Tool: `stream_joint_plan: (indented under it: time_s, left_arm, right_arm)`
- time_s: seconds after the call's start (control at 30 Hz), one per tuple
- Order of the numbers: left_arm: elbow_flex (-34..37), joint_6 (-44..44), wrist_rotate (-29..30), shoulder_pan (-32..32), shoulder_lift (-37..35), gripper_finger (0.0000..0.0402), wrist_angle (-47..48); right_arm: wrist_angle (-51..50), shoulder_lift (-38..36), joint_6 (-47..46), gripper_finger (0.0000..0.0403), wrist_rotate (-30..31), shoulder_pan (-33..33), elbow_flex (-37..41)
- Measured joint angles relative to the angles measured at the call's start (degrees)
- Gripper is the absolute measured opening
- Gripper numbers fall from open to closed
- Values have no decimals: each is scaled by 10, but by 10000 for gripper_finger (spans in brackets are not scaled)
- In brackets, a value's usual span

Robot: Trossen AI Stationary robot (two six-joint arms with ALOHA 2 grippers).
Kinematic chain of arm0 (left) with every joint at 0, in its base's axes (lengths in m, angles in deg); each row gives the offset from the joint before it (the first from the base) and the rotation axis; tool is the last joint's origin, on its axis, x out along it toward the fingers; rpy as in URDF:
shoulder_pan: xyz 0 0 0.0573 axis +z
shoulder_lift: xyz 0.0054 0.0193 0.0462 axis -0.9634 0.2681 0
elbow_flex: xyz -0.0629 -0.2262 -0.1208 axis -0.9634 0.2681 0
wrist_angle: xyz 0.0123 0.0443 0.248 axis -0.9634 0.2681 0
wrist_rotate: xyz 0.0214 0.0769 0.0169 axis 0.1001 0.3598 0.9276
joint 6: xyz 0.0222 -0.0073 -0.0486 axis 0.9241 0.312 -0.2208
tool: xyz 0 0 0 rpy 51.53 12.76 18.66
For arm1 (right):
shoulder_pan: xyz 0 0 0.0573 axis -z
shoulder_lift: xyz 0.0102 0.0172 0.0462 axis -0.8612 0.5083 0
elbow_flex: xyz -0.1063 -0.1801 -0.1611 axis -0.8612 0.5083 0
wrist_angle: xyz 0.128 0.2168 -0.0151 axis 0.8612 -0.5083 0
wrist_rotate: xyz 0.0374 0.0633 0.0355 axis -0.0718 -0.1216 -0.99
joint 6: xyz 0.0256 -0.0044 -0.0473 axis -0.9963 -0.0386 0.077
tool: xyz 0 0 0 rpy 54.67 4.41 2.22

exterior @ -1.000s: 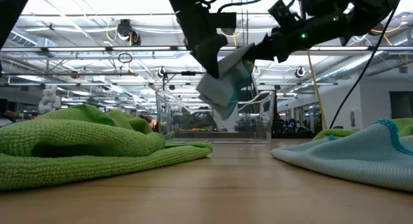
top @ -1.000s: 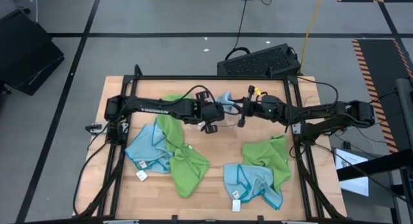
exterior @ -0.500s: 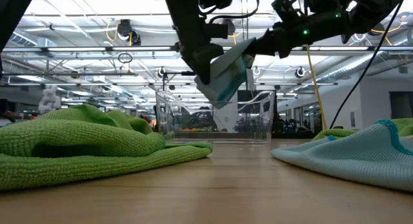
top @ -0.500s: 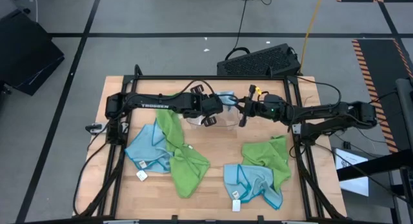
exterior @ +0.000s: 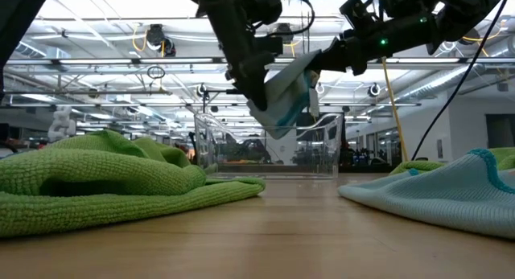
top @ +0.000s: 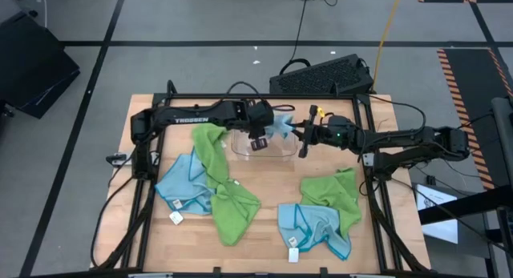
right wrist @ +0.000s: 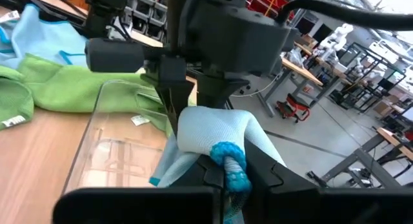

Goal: Fold microfiber towels
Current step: Put the folded top right blue microfiber cloth into the transparent bin

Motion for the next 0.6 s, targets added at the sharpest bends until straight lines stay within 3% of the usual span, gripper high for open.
stream_joint_plan:
  time_s: [0.1, 0.37, 0.6]
  left_arm:
    - [0, 12, -6, -1, -7, 140, 34]
    - [1, -33, 47, -10, -70, 196, 159]
    - [0, -68, 63, -30, -100, 205, 117]
  right_arm:
    - [-1, 0, 12, 11, 0, 2, 0]
    - [4, 0, 46, 11, 0, 10, 0]
    - [12, 0, 56, 11, 0, 29, 0]
